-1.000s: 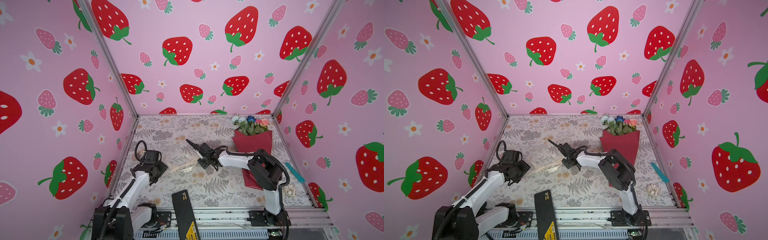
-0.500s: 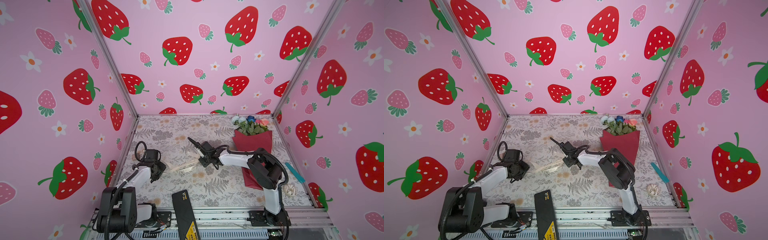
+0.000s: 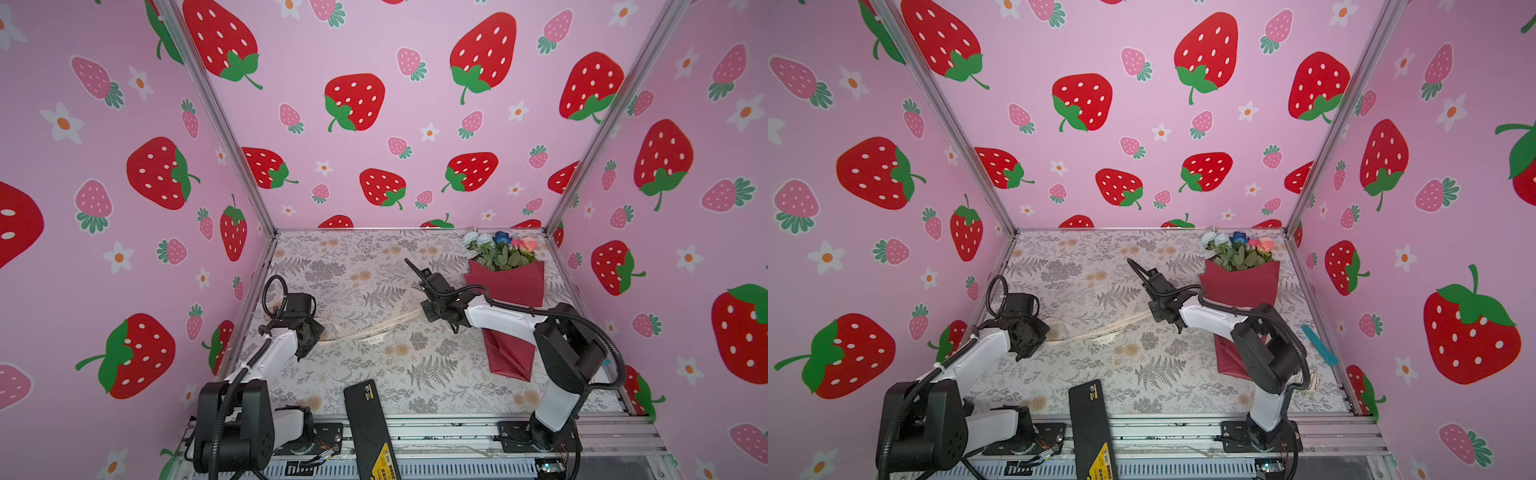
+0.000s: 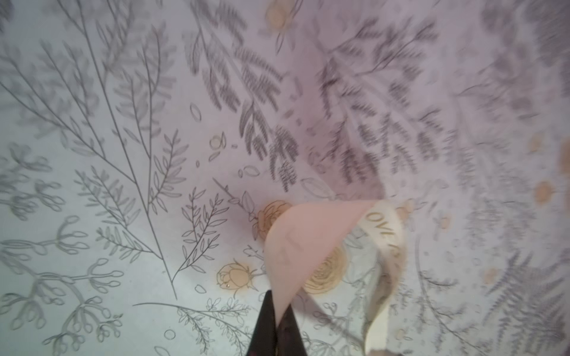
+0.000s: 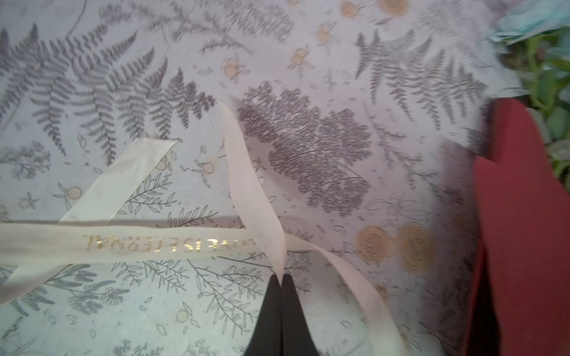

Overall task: Tie the bouquet of fake flowers
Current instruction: 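Carry the ribbon end to the bouquet with the right gripper while the left holds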

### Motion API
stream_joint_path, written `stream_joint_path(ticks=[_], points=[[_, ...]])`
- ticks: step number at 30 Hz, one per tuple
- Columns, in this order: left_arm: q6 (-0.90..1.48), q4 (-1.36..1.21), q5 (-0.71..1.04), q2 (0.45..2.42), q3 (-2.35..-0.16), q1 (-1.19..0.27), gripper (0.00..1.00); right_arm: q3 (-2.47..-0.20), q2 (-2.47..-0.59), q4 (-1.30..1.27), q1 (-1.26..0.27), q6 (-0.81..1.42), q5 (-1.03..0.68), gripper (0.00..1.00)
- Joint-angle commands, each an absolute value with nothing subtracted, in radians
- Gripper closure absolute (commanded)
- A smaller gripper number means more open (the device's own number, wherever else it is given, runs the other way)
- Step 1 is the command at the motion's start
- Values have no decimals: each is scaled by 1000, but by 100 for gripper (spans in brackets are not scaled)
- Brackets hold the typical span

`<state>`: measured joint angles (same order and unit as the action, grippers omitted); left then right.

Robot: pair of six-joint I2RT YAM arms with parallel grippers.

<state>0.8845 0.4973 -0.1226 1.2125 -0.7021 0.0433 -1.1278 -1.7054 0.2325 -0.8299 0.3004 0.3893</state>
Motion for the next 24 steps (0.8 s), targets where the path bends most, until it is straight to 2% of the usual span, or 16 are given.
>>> stream_joint_path(ticks=[1,8,12,16,19,24], points=[[762,594,-271,1134,-874,52,100,-1114,-1579,282,-823,351,520,100],[548,619,-394,1148,-1331,125,100,-1181,-1396,301,-821,287,555,100],[469,561,-351,1245,-1622,192,100,-1248,-1373,288,-818,250,569,100],[426,656,-378,1336,-1865,210,100,-1288,-1363,270,-816,244,558,100],[434,641,-351,1308,-1803,209,100,-1271,-1346,246,-816,263,544,100],[581,579,-231,1200,-1470,209,100,-1248,-1335,261,-815,295,567,100]])
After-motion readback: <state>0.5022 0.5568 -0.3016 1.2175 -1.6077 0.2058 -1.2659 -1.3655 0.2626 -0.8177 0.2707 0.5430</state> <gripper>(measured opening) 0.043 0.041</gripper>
